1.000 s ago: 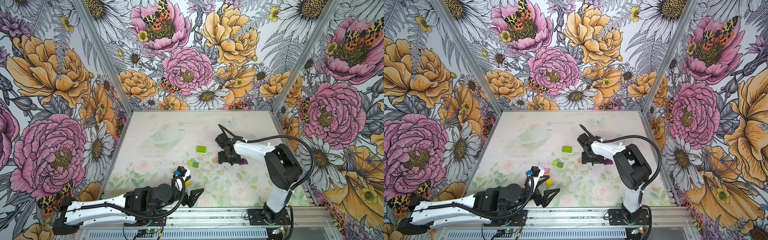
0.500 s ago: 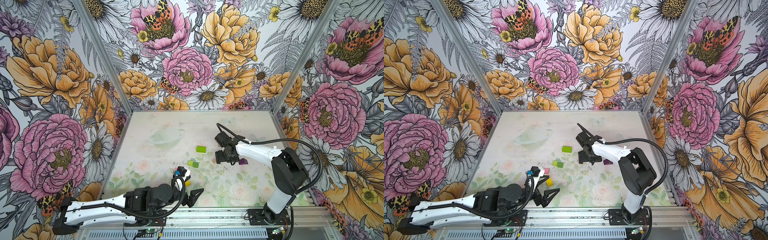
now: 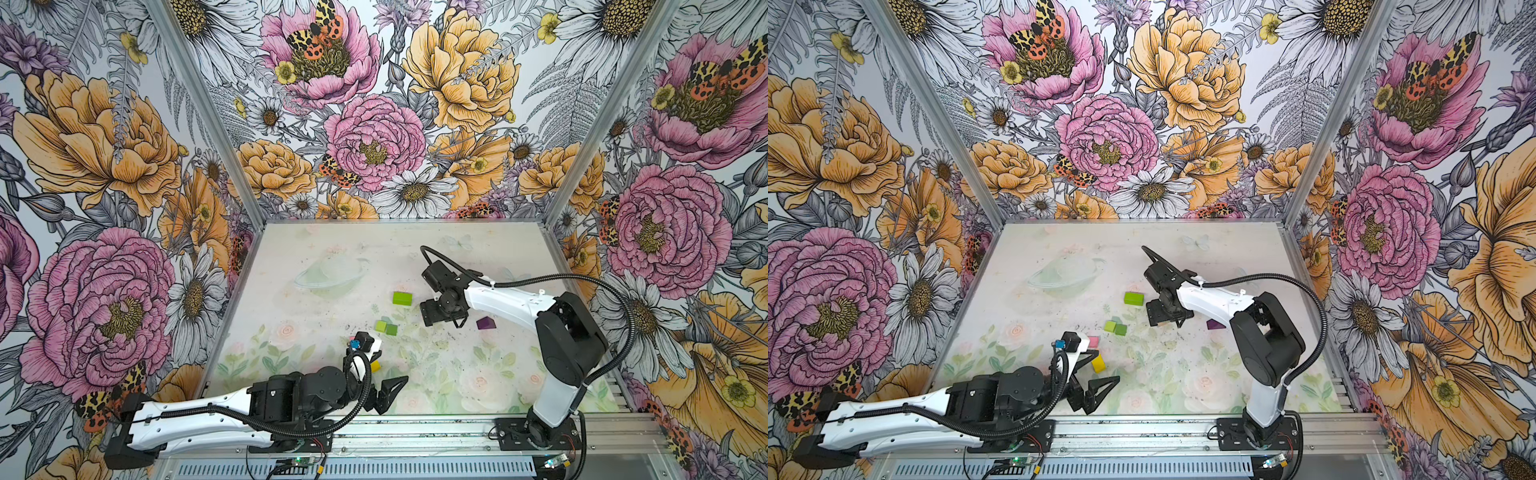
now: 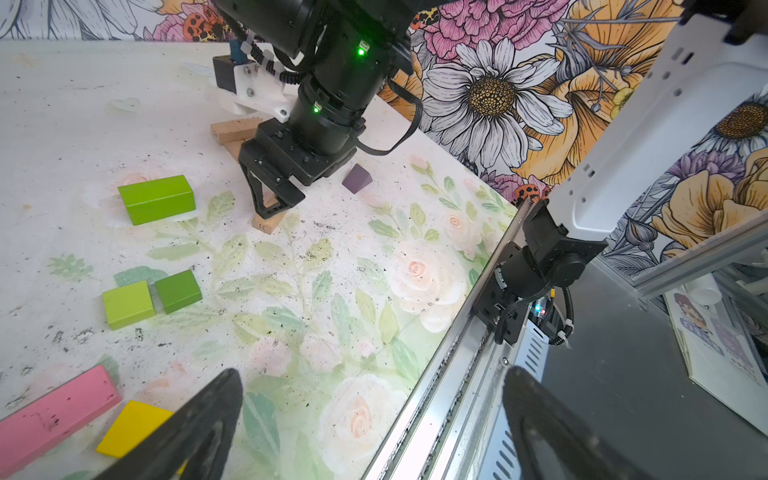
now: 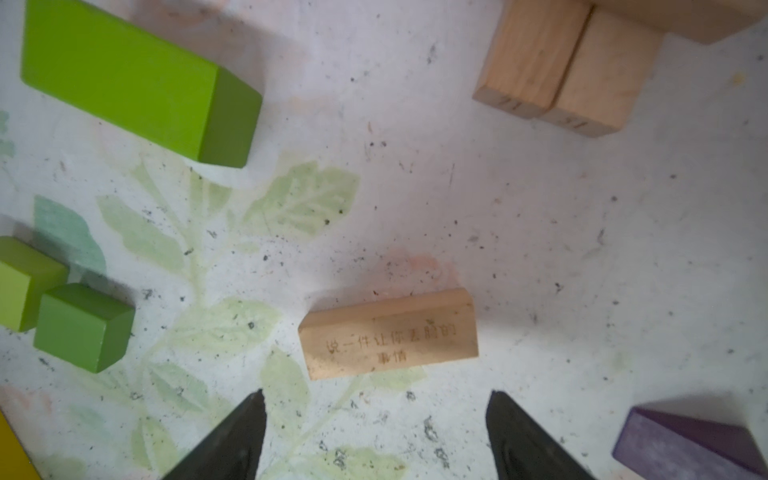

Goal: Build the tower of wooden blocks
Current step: 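Lower the right gripper and grasp the printed wooden bar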

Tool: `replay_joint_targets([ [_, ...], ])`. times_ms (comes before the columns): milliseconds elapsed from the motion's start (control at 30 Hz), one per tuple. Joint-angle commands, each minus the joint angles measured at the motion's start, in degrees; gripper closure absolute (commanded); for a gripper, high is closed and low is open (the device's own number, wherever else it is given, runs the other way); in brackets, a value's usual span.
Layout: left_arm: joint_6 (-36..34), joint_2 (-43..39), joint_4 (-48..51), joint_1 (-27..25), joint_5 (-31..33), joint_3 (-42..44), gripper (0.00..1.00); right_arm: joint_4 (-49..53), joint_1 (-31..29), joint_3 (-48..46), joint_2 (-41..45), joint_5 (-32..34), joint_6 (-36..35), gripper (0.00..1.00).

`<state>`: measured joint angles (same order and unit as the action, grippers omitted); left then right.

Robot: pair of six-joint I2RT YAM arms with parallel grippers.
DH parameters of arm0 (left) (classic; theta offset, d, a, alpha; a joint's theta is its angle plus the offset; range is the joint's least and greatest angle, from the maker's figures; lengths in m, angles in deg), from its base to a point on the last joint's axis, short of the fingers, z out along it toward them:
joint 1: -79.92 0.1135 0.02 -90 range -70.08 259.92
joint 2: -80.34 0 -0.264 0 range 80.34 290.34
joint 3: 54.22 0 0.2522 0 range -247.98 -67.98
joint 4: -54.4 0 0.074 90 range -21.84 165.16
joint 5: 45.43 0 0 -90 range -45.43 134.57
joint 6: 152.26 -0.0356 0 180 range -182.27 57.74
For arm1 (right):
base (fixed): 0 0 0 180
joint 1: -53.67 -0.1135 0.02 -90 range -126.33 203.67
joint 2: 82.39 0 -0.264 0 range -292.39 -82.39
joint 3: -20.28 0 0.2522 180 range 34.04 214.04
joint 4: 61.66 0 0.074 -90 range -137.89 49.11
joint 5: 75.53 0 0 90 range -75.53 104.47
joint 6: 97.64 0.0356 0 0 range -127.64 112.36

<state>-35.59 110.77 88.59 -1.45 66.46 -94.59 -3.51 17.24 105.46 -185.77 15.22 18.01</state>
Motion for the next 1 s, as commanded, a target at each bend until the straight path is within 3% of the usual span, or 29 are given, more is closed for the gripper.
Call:
replay_joint_targets([
  [0,0.17,0.57,0.41,0.16,1.49,-1.69,0.01,-1.14,0.17,2.46,-2.24,-1.36,-3.84,0.13],
  [967,-0.93,3.36,-2.13,1.8,0.16,-1.96,0.01,-1.14,2.97,4.41,-7.52,-3.47,-9.16,0.12],
])
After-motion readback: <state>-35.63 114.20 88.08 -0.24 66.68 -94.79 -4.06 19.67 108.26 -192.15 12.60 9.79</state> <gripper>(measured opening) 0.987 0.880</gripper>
